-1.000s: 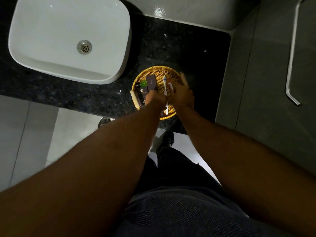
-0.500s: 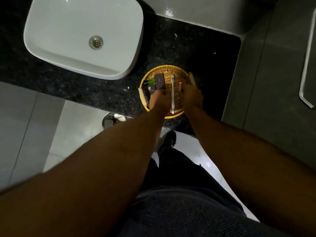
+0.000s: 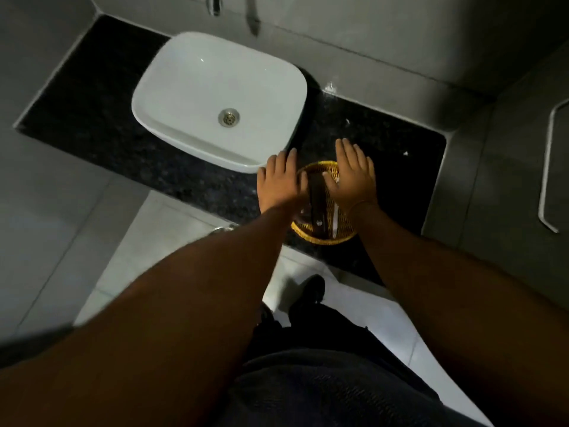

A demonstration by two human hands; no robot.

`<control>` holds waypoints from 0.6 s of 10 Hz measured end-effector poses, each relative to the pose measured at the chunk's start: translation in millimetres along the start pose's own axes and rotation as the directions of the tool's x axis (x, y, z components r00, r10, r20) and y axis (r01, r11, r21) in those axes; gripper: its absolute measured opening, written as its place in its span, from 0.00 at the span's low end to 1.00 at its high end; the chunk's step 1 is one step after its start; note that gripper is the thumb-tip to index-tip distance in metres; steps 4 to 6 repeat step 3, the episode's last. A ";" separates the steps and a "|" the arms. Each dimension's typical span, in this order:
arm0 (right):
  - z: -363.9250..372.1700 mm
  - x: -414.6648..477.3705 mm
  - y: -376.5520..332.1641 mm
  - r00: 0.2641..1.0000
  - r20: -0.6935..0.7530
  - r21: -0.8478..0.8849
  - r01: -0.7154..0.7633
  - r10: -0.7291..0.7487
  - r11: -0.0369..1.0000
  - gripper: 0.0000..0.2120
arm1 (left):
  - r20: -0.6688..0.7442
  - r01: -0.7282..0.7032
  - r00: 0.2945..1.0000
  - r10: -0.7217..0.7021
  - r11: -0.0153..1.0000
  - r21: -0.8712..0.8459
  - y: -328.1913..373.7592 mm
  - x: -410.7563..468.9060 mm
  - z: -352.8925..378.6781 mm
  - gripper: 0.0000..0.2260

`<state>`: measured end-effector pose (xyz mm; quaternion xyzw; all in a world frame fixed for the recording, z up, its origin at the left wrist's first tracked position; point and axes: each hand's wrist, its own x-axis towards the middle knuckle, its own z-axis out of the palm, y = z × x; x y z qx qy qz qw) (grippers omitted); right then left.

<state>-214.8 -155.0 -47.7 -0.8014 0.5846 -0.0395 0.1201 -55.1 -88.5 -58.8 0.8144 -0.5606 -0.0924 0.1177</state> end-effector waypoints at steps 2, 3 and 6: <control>-37.9 12.0 -42.3 0.995 -0.077 0.018 0.069 -0.068 0.997 0.39 | -0.058 -0.057 0.996 0.063 0.994 0.095 -23.7 17.3 -59.6 0.33; -69.2 30.7 -57.8 0.981 -0.155 -0.066 0.110 -0.119 0.992 0.39 | -0.176 -0.042 0.983 0.061 0.993 0.109 -21.6 39.9 -100.1 0.33; -69.2 30.7 -57.8 0.981 -0.155 -0.066 0.110 -0.119 0.992 0.39 | -0.176 -0.042 0.983 0.061 0.993 0.109 -21.6 39.9 -100.1 0.33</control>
